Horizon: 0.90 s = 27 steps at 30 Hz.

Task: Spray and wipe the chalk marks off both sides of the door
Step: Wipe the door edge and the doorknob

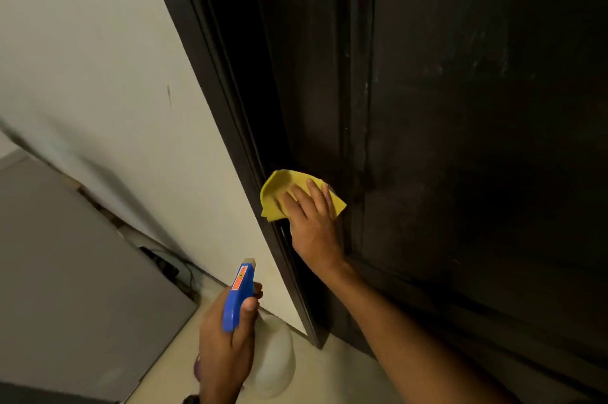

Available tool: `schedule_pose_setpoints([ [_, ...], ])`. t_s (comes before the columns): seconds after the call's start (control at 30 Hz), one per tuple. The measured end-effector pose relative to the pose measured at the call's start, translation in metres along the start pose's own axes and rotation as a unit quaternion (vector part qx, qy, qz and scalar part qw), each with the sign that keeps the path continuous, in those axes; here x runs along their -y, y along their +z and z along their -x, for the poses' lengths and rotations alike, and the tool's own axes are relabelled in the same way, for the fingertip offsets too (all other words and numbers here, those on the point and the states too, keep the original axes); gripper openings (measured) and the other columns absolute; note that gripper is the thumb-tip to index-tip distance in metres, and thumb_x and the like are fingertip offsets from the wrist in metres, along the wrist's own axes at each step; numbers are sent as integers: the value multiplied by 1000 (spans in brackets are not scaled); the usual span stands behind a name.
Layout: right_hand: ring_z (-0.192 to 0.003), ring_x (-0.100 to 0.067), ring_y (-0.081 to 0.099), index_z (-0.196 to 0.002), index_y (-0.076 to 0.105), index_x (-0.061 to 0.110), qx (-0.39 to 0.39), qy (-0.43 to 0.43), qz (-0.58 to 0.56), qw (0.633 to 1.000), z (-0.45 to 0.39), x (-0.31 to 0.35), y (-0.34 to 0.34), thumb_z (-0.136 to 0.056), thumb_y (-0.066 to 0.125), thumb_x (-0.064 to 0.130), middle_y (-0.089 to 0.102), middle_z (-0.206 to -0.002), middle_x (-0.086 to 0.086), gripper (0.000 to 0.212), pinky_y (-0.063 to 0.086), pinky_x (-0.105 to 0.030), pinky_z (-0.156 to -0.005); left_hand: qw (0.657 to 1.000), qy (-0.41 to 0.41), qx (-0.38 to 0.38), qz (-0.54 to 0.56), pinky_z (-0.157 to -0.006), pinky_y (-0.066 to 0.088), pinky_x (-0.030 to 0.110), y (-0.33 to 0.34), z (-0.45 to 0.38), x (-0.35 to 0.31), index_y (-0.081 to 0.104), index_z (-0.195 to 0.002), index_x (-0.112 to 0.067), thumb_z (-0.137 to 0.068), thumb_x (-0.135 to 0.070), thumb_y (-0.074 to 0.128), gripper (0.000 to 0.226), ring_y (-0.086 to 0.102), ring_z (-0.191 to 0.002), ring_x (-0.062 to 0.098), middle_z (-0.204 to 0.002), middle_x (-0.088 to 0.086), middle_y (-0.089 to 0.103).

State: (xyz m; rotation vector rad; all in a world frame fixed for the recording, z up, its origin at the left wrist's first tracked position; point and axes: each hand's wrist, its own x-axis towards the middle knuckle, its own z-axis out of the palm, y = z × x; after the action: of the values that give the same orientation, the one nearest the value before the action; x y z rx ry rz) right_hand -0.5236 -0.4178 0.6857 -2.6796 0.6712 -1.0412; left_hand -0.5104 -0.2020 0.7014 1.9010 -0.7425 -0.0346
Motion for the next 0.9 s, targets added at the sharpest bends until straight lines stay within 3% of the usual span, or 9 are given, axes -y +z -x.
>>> schedule_pose_setpoints([
  [0.13, -137, -32, 42, -132, 62, 13, -104, 15, -23, 994, 14, 0, 15, -87, 69, 3, 57, -138, -8, 46, 34, -38, -117, 1000, -20, 8, 6, -77, 58, 54, -8, -8, 13, 64, -99, -38, -74, -97, 27, 74, 71, -84, 20, -87, -15, 73],
  [0.3, -149, -33, 27, -136, 57, 15, -85, 26, -51, 995, 34, -1, 19, -73, 72, -18, 44, -152, -4, 72, 19, -33, -122, 999, -5, 28, 18, -75, 57, 59, -9, -36, 21, 66, -100, -32, -78, -94, 26, 77, 70, -82, 24, -91, -11, 73],
  [0.43, -154, -24, 19, -141, 52, 21, -101, 65, -117, 986, 45, -1, 17, -87, 62, -15, 30, -162, 8, 66, 26, -34, -121, 998, 22, 39, 45, -72, 57, 56, -8, -65, 18, 69, -102, -22, -83, -90, 28, 82, 70, -79, 26, -90, -7, 73],
  [0.57, -150, -15, 29, -149, 38, 47, -108, 180, -235, 949, 73, 18, 18, -98, 43, -3, 25, -164, 17, 71, 36, -31, -117, 996, 61, 41, 54, -70, 54, 43, -9, -91, 18, 69, -100, -28, -88, -84, 30, 69, 69, -79, 18, -89, -12, 73],
  [0.63, -136, -25, 49, -141, 49, 44, -115, 303, -268, 907, 87, 27, 21, -103, 48, 25, 42, -155, 7, 43, 46, -43, -109, 994, 73, 50, 64, -70, 55, 41, -8, -101, 19, 66, -99, -36, -89, -83, 31, 59, 69, -79, 16, -95, -14, 72],
  [0.7, -108, -28, 61, -121, 62, 33, -149, 474, -272, 824, 94, 30, 15, -98, 52, 53, 62, -124, -7, 32, 47, -50, -103, 992, 83, 61, 68, -68, 57, 43, -7, -108, 22, 67, -100, -33, -90, -83, 31, 61, 69, -78, 17, -89, -11, 72],
  [0.77, -109, -31, 62, -117, 60, 25, -183, 588, -469, 633, 81, 29, 5, -100, 60, 21, 64, -117, -9, 18, 48, -46, -102, 991, 93, 70, 66, -67, 58, 44, -6, -113, 23, 67, -100, -31, -89, -83, 30, 65, 69, -77, 17, -86, -12, 71],
  [0.83, -107, -31, 65, -118, 61, 19, -124, 577, -627, 509, 58, 24, 0, -89, 70, 5, 68, -113, -9, 33, 55, -34, -93, 990, 98, 83, 65, -66, 57, 43, -6, -118, 24, 66, -98, -34, -89, -84, 28, 63, 68, -76, 16, -83, -11, 70],
  [0.9, -104, -29, 65, -120, 64, 14, -73, 550, -609, 567, 30, 27, -1, -74, 87, 22, 70, -107, -8, 52, 52, -38, -99, 988, 104, 96, 61, -66, 57, 43, -4, -121, 24, 66, -99, -29, -88, -85, 26, 70, 66, -77, 16, -84, -7, 70],
])
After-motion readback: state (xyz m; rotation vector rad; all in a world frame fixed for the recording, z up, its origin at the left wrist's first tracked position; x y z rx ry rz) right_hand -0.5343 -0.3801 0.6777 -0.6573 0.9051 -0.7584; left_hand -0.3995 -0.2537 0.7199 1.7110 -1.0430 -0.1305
